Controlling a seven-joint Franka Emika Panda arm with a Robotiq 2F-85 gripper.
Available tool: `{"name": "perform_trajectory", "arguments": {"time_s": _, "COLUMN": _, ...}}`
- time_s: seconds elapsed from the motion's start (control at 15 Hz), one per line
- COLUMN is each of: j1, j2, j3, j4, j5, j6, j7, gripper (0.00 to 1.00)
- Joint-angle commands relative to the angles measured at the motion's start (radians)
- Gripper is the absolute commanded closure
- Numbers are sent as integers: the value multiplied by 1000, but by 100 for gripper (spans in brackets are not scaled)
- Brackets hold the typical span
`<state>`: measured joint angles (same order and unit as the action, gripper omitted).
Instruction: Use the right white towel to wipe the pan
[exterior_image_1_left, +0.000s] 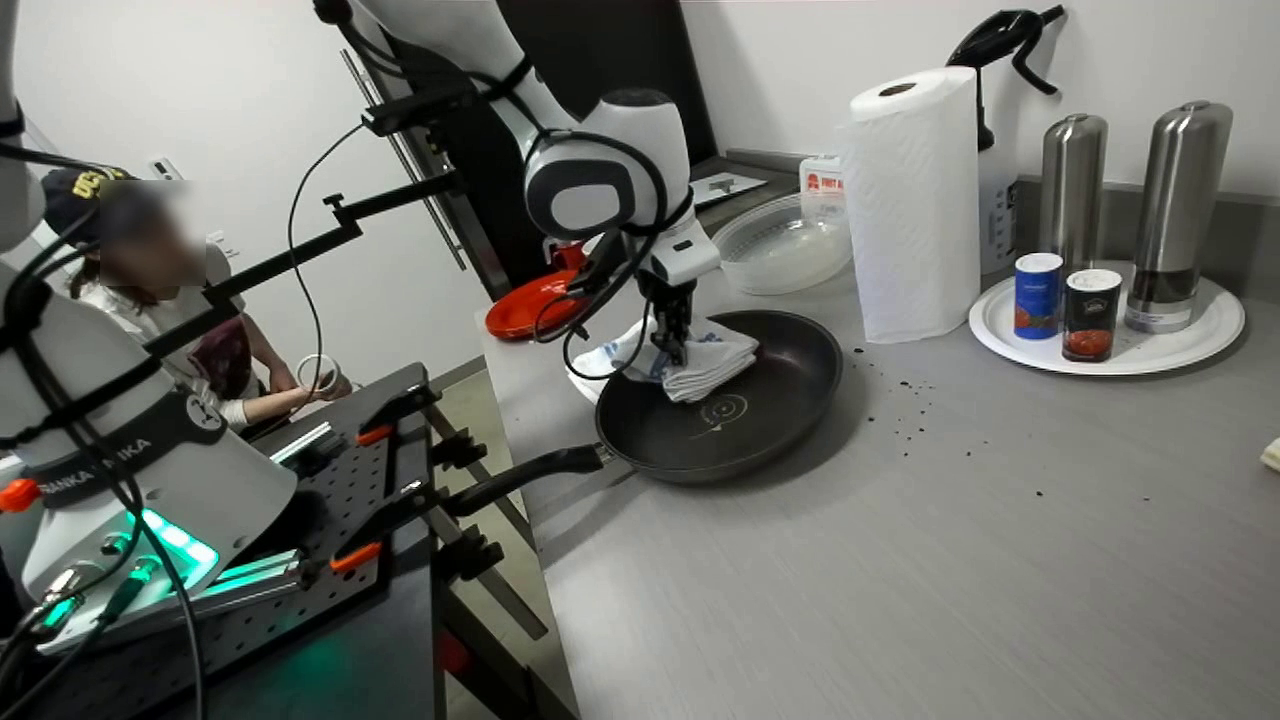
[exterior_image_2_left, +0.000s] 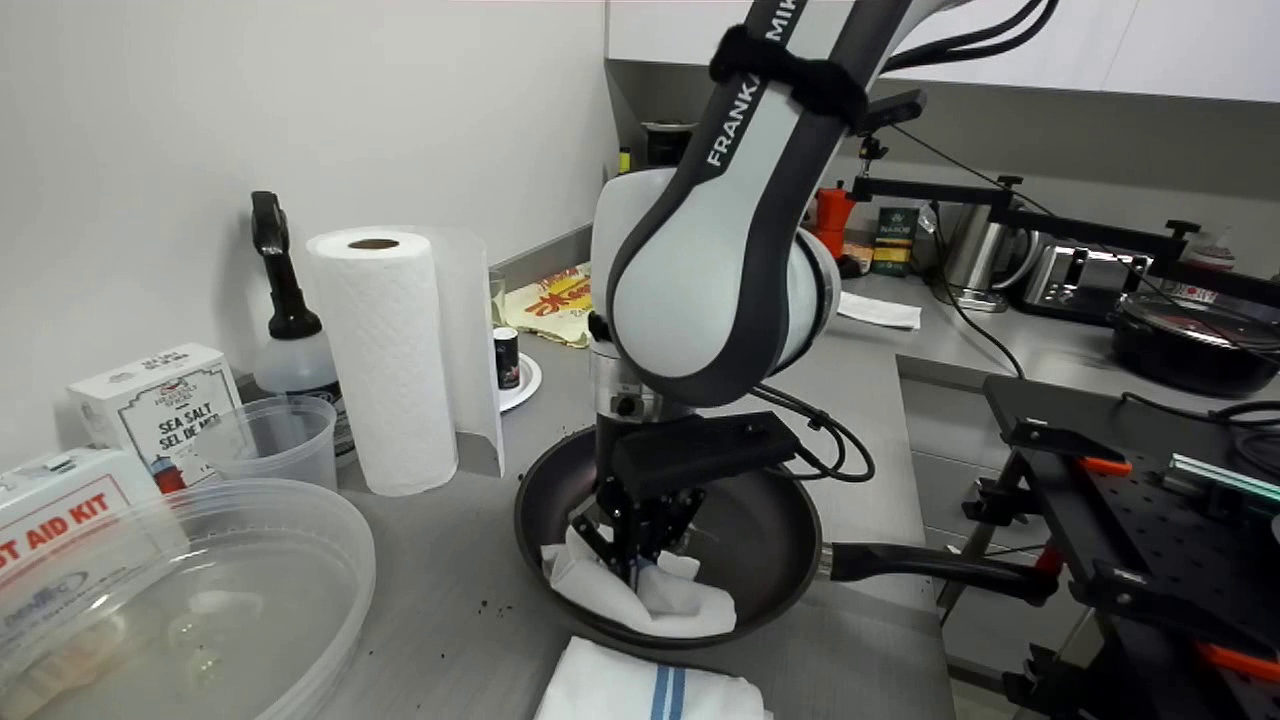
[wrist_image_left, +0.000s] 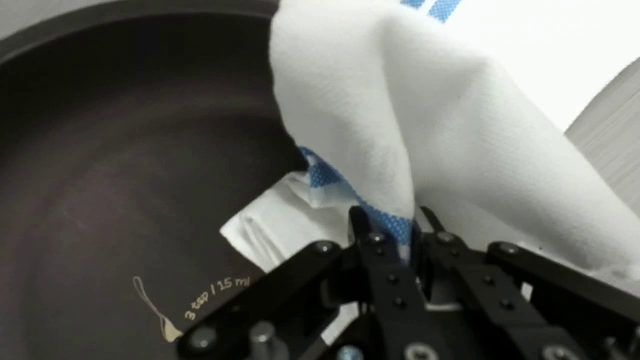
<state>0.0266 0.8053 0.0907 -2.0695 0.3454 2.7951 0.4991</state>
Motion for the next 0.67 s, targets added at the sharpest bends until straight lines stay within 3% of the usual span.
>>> {"name": "perform_trajectory", "arguments": {"time_s": 0.0, "j1": -45, "j2": -42, "j3": 43, "j4": 0, "j5": 70, "j6": -62, "j7": -50, "gripper": 97}}
{"name": "perform_trajectory", "arguments": {"time_s": 0.27, "j1": -48, "j2": -110, "j3": 15, "j4": -25, "j5": 67, "j6": -68, "j7": -67, "gripper": 97}}
{"name": "perform_trajectory", "arguments": {"time_s": 0.6, "j1": -35, "j2": -288, "j3": -124, "j4": -113, "j5": -40, "j6": -102, "j7": -120, "gripper": 97}}
